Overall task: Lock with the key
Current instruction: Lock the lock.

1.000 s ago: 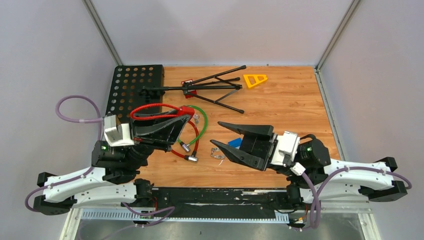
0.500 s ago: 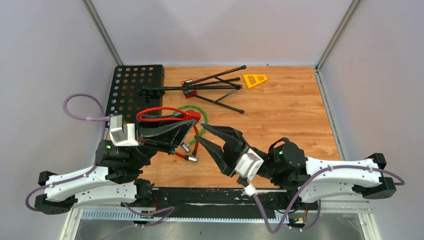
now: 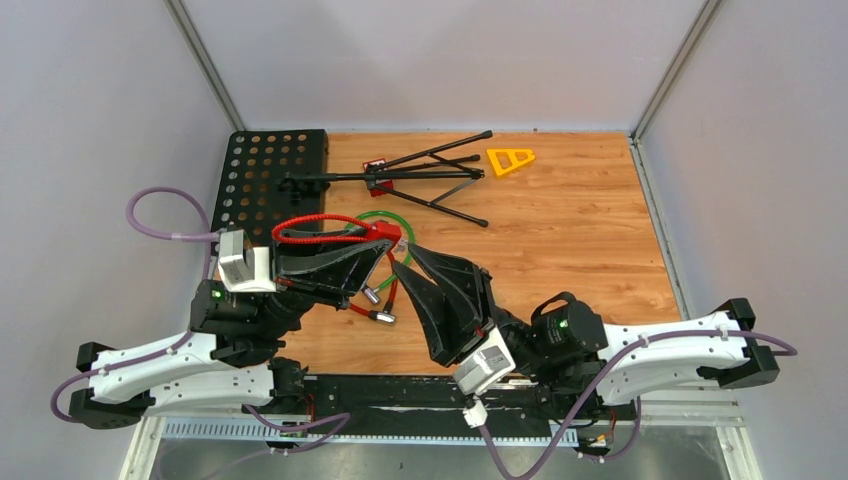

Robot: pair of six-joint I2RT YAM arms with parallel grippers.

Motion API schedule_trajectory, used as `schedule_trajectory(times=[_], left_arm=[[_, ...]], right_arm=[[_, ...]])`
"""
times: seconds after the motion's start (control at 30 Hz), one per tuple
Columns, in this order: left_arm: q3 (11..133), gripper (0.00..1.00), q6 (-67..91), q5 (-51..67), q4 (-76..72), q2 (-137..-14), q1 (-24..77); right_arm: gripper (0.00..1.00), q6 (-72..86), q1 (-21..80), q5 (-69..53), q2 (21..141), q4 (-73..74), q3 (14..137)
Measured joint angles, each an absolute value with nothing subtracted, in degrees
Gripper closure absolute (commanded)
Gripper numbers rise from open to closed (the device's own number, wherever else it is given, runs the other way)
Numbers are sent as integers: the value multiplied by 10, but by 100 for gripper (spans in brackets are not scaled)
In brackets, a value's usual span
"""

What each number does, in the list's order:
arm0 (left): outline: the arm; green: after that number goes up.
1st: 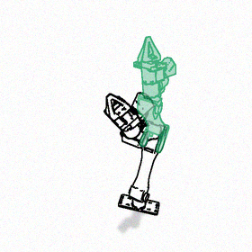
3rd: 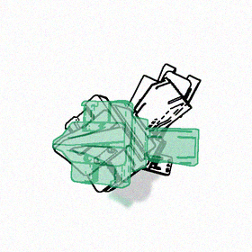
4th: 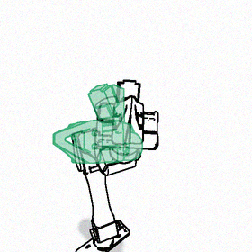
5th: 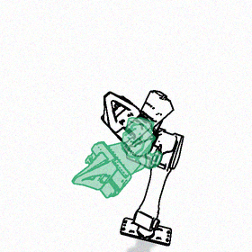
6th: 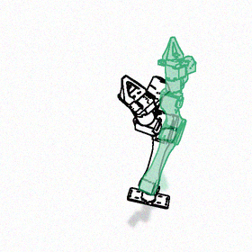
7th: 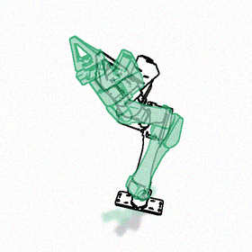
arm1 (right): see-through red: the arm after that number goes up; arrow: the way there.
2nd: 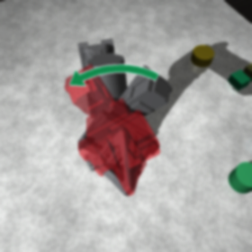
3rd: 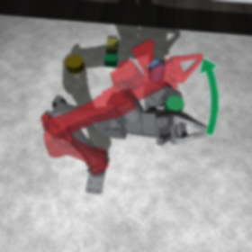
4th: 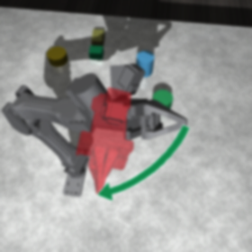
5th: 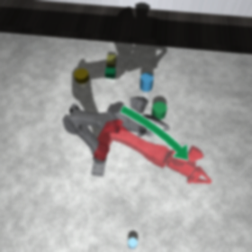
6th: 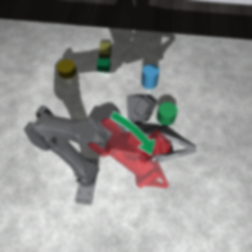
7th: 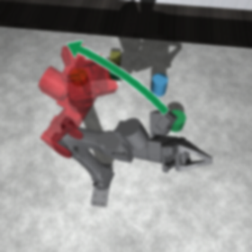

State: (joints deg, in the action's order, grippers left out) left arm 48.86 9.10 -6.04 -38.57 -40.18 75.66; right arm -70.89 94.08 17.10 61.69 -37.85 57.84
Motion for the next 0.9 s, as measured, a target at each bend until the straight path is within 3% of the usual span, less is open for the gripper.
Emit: schedule_trajectory(times=[0.63, 0.9], left_arm=[[489, 100, 97, -52, -383, -402, 756], [489, 100, 102, -46, -384, -408, 756]], right_arm=[[77, -781, 943, 221, 644, -401, 585], [87, -785, 943, 229, 644, -399, 589]])
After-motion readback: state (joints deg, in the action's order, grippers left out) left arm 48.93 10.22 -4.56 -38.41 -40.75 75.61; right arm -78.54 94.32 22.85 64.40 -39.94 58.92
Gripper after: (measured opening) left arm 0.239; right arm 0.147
